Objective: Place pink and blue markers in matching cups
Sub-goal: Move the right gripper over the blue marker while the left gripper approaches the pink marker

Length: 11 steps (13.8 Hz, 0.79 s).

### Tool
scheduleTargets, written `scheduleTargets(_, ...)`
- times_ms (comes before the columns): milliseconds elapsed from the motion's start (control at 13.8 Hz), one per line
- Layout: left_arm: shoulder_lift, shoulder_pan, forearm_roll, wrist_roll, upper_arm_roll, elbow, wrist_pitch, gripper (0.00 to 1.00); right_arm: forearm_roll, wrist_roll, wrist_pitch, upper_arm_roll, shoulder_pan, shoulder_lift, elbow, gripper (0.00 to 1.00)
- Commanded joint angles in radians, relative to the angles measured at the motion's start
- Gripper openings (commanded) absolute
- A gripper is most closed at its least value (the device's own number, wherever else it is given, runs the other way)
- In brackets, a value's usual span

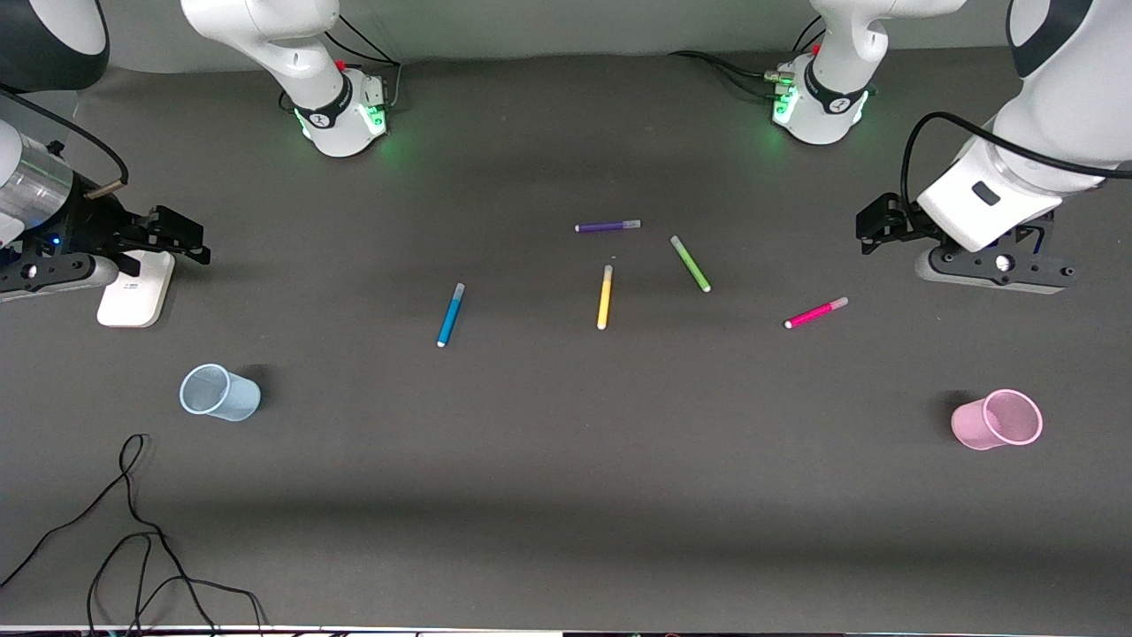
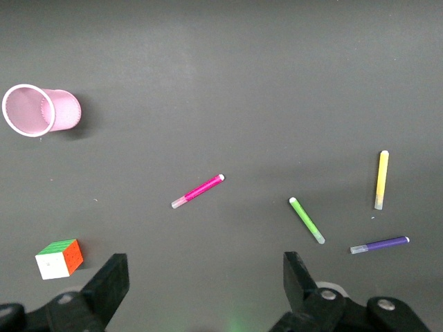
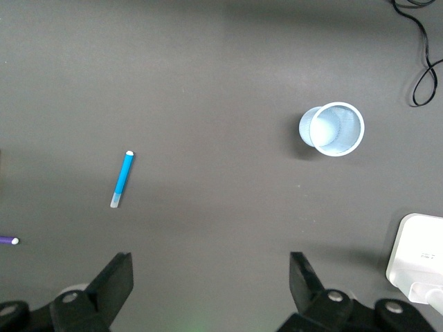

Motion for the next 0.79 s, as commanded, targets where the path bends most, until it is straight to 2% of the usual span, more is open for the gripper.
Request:
scheduleTargets(0, 0.005, -0.015, -0.004, -0.011, 0.004, 0.018, -0.023, 0.99, 0.01, 0.02, -0.01, 0.001, -0.004, -0.004, 0.001, 1.0)
scheduleTargets(361, 0.004, -0.013, -0.004, -0.01, -0.001, 0.018, -0.023, 0.99, 0.013, 0.072, -0.01, 0.017, 0.007, 0.008, 0.012, 1.0)
scheduleTargets(506, 0.005, -0.01, -0.003, -0.004, -0.003, 0.018, -0.019, 0.99, 0.019, 0.164, -0.008, 0.056, 0.015, 0.034, 0.015, 1.0)
scheduleTargets(722, 0.017, -0.01, 0.003, 0.007, -0.003, 0.019, -0.023, 0.99, 0.019, 0.322, 0.01, 0.153, 0.015, 0.077, 0.026, 1.0)
